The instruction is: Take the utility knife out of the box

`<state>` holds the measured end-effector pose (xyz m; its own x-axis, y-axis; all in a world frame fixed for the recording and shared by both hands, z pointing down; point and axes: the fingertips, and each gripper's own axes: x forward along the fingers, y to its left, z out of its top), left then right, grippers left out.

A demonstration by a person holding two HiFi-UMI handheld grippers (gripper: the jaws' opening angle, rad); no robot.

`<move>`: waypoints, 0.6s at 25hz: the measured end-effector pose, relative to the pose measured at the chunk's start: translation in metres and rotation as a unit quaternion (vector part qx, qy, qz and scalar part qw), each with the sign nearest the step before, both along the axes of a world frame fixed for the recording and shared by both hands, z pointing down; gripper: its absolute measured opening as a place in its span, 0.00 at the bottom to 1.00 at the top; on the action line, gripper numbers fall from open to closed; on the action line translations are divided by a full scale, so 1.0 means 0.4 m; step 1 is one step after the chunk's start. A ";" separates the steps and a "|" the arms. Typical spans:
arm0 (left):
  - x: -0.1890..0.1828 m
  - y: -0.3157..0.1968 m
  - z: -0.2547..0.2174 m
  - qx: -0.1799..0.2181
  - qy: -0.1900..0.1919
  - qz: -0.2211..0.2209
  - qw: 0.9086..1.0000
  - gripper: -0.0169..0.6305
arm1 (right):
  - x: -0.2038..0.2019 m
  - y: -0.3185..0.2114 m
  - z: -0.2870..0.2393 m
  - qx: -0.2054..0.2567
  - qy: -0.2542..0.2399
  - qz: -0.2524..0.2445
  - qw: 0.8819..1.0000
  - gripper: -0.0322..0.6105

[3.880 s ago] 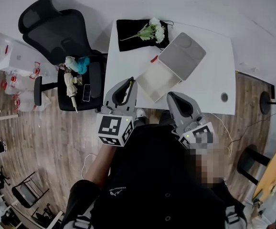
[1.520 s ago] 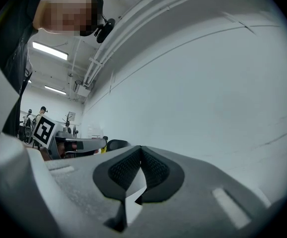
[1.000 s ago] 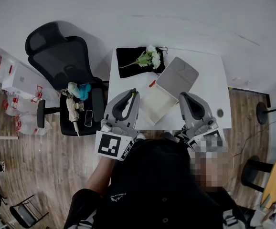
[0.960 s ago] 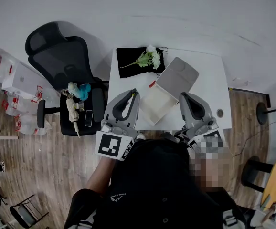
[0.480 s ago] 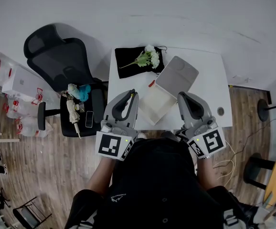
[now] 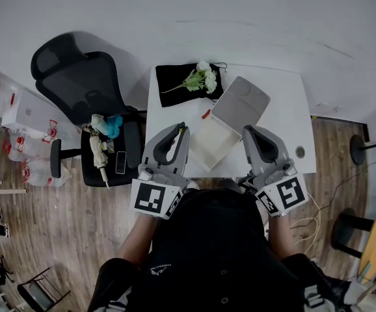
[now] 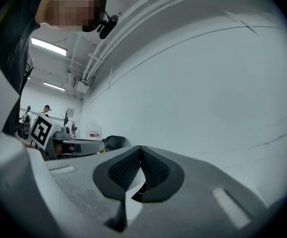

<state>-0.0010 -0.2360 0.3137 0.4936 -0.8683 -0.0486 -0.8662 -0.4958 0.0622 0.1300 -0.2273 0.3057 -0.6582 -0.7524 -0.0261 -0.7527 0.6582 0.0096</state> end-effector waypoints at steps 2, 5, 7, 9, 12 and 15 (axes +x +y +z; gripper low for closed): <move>0.000 -0.001 0.002 -0.001 0.000 0.000 1.000 0.09 | -0.002 -0.002 0.002 -0.001 0.001 -0.001 1.000 0.05; 0.001 -0.003 0.007 -0.004 0.000 0.001 1.000 0.09 | -0.004 -0.003 0.007 -0.004 0.000 -0.003 1.000 0.06; 0.001 -0.005 0.014 -0.007 0.000 0.001 1.000 0.09 | -0.002 -0.005 0.013 -0.007 0.000 -0.002 1.000 0.05; 0.001 -0.008 0.021 -0.010 0.000 0.001 1.000 0.09 | -0.001 -0.009 0.018 -0.009 0.000 -0.002 1.000 0.05; 0.001 -0.013 0.025 -0.014 0.001 0.002 1.000 0.09 | 0.001 -0.015 0.022 -0.012 -0.002 0.000 1.000 0.05; 0.002 -0.015 0.032 -0.017 0.002 0.002 1.000 0.09 | 0.006 -0.021 0.027 -0.022 -0.014 0.004 1.000 0.05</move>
<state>-0.0004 -0.2420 0.3266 0.4971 -0.8675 -0.0211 -0.8638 -0.4970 0.0822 0.1326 -0.2358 0.3165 -0.6510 -0.7590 -0.0114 -0.7581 0.6509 -0.0409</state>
